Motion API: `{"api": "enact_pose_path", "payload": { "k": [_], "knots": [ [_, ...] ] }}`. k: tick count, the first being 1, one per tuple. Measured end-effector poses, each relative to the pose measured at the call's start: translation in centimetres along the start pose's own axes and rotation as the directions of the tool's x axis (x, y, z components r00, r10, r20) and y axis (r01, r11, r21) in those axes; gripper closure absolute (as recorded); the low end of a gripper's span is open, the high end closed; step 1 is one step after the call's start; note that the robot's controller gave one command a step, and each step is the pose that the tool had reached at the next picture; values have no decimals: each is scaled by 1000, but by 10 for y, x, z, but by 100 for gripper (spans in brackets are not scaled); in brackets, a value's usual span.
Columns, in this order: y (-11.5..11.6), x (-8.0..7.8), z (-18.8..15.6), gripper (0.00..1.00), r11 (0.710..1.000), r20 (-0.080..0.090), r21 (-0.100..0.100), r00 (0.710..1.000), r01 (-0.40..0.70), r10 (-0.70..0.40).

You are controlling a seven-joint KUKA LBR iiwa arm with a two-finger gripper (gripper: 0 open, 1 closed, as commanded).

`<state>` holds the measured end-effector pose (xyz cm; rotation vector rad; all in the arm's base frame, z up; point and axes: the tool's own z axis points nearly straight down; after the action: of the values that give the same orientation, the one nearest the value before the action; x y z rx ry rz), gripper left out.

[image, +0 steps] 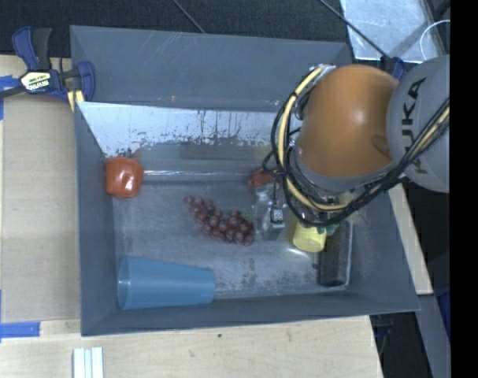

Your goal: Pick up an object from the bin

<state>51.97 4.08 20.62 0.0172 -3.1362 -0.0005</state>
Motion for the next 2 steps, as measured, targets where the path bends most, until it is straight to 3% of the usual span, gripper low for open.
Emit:
{"api": "enact_pose_path", "payload": {
  "k": [1, 2],
  "knots": [
    [9, -23, 27, 0, 968, 11, 3, 968, 251, -251],
    [9, -24, 28, 0, 965, 11, 3, 965, 261, -261]
  ]
}}
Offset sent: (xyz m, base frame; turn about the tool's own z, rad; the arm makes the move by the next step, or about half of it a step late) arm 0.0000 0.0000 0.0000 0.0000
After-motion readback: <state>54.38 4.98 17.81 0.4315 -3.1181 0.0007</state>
